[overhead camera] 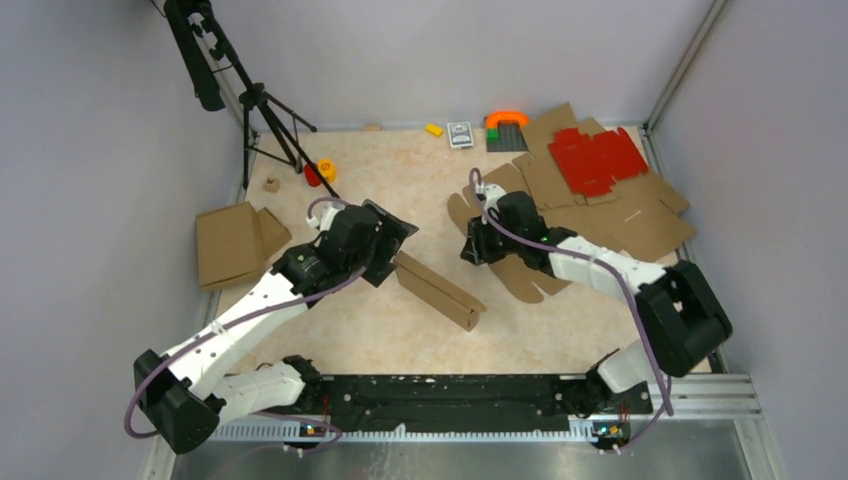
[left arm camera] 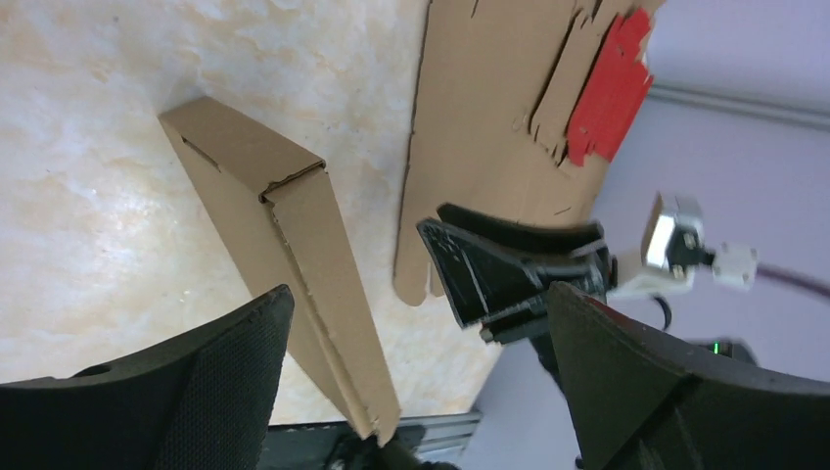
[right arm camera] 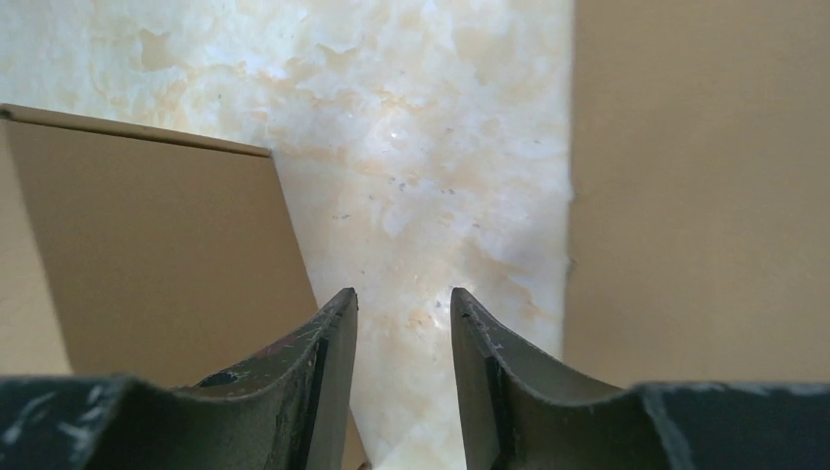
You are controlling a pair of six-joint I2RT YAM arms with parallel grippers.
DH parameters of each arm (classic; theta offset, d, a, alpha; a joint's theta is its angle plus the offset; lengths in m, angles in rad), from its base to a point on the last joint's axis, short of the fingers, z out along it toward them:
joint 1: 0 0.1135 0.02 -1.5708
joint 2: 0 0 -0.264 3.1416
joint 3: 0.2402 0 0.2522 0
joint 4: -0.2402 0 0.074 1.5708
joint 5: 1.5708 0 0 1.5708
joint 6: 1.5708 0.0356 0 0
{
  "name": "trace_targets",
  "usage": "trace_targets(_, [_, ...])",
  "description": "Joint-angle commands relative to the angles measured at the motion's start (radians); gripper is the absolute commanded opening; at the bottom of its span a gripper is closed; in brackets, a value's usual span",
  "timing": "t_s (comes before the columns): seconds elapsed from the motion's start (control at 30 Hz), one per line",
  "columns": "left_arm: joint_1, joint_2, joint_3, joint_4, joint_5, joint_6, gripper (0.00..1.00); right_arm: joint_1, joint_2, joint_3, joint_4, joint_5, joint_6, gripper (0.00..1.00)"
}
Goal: Fold the paper box
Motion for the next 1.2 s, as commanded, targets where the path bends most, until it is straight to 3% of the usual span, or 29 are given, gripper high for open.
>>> trace_targets(0.0, [0.003,0.011,-0.018,0.019,-0.03,-0.211,0.99,-0.032,-0.178,-0.059,0.041,0.097,0.011,0.41])
trace_targets(0.17, [0.049,0.136,0.075,-0.183,0.031,-0.212,0.99,-0.037,-0.312,-0.11,0.022,0.133,0.008,0.45])
trace_targets(0.33, [0.12,0.301,0.218,-0.306,0.168,-0.027,0.99,-0.037,-0.365,-0.122,0.0,0.137,0.006,0.47])
trace_targets(0.47, [0.129,0.378,0.29,-0.352,0.213,0.033,0.97,-0.037,-0.389,-0.133,-0.004,0.141,0.005,0.47])
trace_targets(0.5, [0.129,0.39,0.288,-0.349,0.244,0.036,0.9,-0.037,-0.393,-0.135,-0.002,0.14,0.006,0.47])
trace_targets(0.57, [0.13,0.41,0.266,-0.314,0.297,0.025,0.67,-0.037,-0.399,-0.135,-0.001,0.14,0.005,0.47])
trace_targets(0.63, [0.128,0.429,0.25,-0.266,0.345,0.028,0.57,-0.037,-0.402,-0.132,-0.004,0.14,0.005,0.47])
trace_targets(0.73, [0.128,0.445,0.242,-0.272,0.321,0.021,0.58,-0.037,-0.412,-0.127,-0.017,0.139,0.003,0.47])
trace_targets(0.97, [0.13,0.423,0.191,-0.251,0.26,-0.034,0.75,-0.037,-0.45,-0.148,-0.022,0.13,0.004,0.47])
trace_targets(1.17, [0.135,0.5,0.237,-0.293,0.165,-0.009,0.72,-0.038,-0.465,-0.159,-0.018,0.12,0.01,0.47])
